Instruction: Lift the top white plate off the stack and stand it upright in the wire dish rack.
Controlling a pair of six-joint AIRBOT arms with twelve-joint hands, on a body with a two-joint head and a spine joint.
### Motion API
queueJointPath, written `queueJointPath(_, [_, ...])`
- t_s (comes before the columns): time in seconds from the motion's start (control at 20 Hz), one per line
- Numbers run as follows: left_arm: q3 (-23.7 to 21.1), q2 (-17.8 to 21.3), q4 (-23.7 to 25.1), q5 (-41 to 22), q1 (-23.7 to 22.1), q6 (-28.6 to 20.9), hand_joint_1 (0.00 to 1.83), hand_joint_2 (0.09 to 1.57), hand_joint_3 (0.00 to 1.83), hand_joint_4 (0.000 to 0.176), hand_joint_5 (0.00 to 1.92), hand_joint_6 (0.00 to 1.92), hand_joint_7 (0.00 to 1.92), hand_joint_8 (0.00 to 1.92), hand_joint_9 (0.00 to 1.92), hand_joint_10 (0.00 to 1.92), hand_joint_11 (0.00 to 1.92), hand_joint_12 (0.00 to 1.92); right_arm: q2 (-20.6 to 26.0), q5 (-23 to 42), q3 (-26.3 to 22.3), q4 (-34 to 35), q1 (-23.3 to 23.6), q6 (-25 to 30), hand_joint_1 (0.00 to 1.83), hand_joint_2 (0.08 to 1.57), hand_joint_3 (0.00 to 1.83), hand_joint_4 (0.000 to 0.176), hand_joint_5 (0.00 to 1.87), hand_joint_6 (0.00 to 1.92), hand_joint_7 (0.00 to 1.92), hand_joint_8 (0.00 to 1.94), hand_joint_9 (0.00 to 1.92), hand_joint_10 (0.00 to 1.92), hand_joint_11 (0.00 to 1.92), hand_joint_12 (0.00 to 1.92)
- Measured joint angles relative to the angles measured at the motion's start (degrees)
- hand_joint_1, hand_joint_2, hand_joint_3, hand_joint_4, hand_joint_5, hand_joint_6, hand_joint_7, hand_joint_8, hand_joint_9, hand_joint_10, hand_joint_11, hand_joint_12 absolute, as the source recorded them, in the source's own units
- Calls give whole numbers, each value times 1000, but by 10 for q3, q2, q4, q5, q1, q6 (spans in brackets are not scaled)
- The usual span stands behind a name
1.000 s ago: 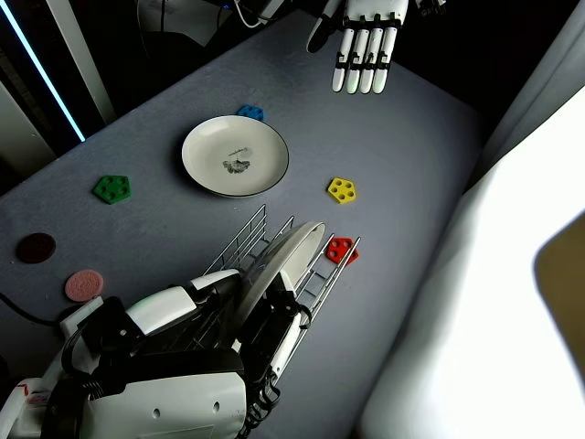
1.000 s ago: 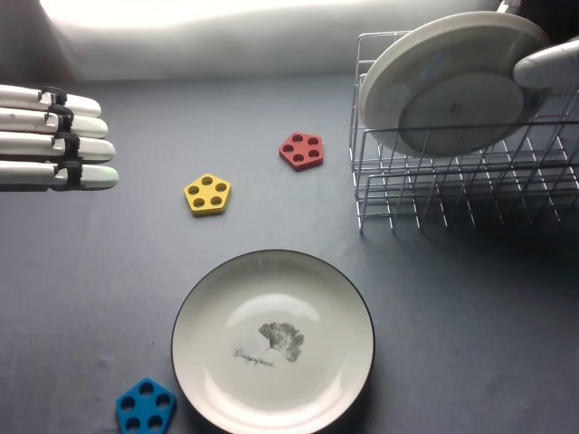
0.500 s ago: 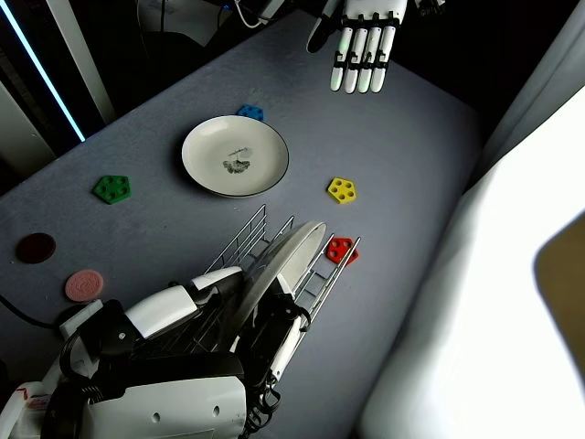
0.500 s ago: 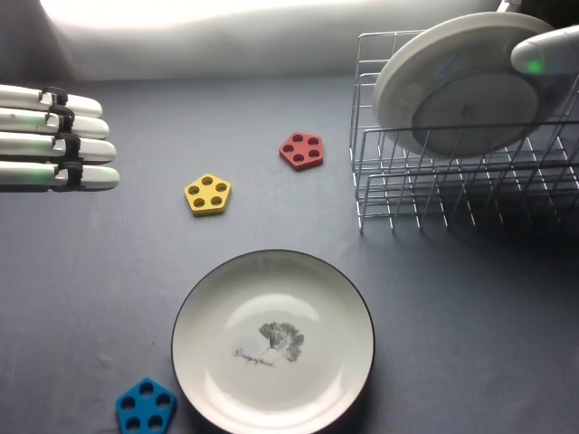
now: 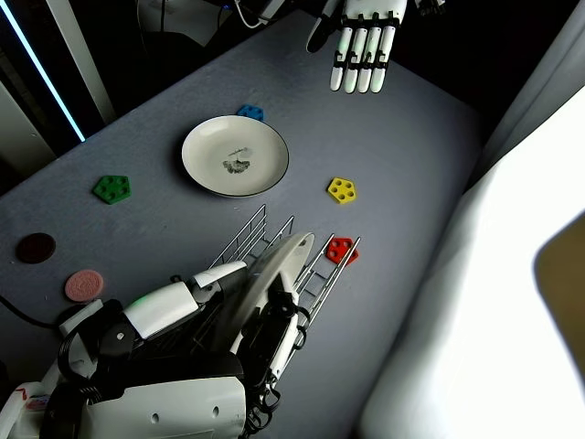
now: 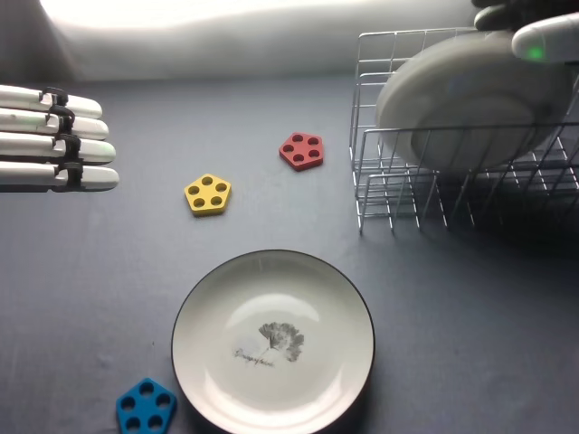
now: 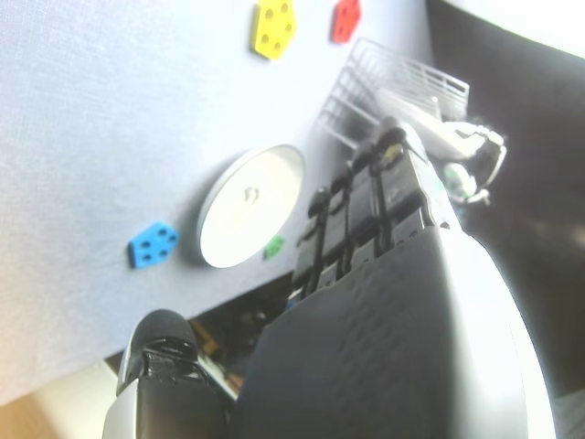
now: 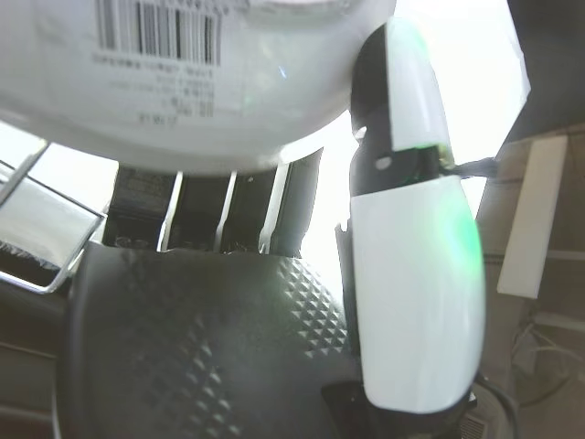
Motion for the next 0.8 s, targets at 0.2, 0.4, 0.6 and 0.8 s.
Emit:
queueJointPath(0.2, [0,0,0,0,0,0,57,1035,0,0,27,3,46,4,35,4,74,12,0,1,0,-2,0,0,1161,969,1,0,833,11,898,3,1032,3,1142,32])
queueJointPath(0.4, [0,2,1,-1,0,0,45,1035,0,0,34,6,51,5,36,4,74,12,0,2,0,-1,0,0,1160,973,1,0,827,3,892,0,1022,0,1134,27])
queueJointPath(0.6, [1,2,0,-1,0,-1,57,1033,0,0,24,0,49,1,43,3,82,16,0,8,0,5,0,-7,1134,967,0,0,785,0,858,0,981,0,1103,13])
queueJointPath(0.8, [1,2,-2,-1,0,-1,46,1034,0,0,15,1,34,0,27,0,66,9,0,26,0,7,0,-23,1106,977,3,0,736,0,797,0,911,0,1047,0])
